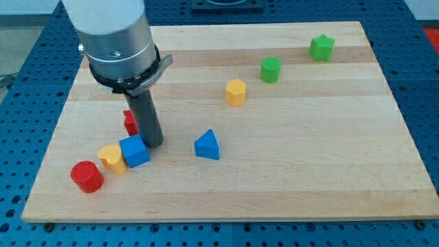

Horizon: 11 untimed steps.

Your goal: Move the blue triangle to the right side of the red star

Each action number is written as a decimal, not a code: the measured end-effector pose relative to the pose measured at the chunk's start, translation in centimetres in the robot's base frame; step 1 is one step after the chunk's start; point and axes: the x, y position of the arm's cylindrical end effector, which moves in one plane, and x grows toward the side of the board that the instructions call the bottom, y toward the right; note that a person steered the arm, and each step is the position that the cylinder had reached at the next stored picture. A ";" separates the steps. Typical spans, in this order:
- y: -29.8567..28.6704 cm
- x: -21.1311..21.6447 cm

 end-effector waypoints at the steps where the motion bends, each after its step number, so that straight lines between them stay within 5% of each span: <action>1: 0.5 -0.4; 4: 10.3 6.7; 9: 9.5 -3.9; 11: 15.6 0.7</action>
